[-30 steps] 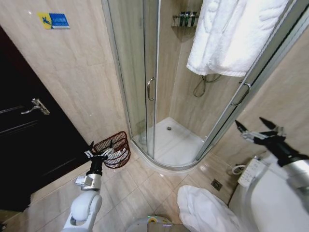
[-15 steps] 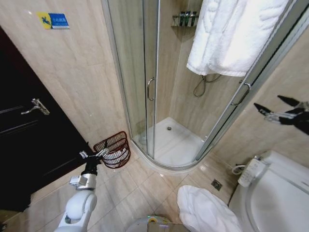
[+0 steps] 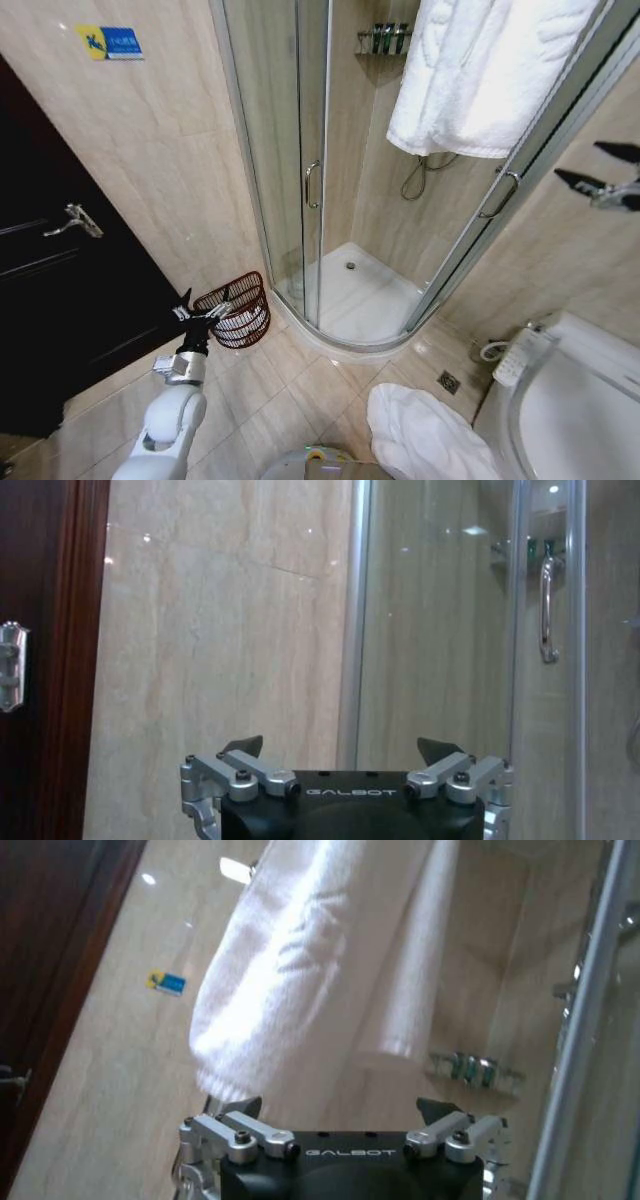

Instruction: Discard the used towel into the hamper.

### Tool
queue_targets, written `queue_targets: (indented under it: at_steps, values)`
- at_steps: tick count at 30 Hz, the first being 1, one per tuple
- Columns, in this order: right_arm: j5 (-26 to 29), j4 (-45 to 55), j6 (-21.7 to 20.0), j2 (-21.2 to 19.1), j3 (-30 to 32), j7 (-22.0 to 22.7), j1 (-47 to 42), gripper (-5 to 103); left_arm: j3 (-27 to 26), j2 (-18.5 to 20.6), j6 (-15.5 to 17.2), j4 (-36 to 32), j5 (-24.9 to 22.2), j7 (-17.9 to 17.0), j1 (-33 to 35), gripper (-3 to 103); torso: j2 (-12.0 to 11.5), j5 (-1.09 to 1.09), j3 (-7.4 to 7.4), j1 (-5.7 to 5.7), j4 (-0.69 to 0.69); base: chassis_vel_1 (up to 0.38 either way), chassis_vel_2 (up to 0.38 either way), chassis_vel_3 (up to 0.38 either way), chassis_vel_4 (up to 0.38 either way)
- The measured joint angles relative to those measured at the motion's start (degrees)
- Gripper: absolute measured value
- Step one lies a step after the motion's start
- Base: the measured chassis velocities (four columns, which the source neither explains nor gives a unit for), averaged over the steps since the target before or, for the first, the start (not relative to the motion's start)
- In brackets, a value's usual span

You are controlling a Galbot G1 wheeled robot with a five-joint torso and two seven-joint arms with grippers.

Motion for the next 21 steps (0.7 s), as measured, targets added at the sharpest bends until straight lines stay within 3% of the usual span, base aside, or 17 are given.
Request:
queue_targets:
  at_steps: [3,7,13,21]
  values:
    - [1.58,0.34,-0.37,-0.84,0.66,1.15,0.58,100,1.32,0.17,0.8,0.13,0.5,0.02,-1.39,100,0.0,-0.01,0.0,0.0,0.02,0.0,0.0,0.0,0.0]
    - [4.78,1.23,-3.12,-2.36,3.62,3.84,1.39,100,3.15,0.43,2.29,0.36,0.93,0.15,-3.89,100,0.01,-0.02,-0.01,0.0,-0.07,0.0,0.0,0.0,0.0]
    - [8.46,-0.84,-6.15,-6.98,3.16,7.5,5.36,100,3.57,0.74,3.04,0.03,1.03,0.27,-4.63,100,0.01,0.0,0.0,0.0,0.01,0.0,0.0,0.0,0.0]
    - [11.98,-5.13,-8.15,-16.19,-2.54,15.34,12.38,100,4.6,1.36,3.35,0.98,-0.09,0.98,-6.55,100,0.01,0.01,0.0,0.0,-0.02,0.0,0.0,0.0,0.0]
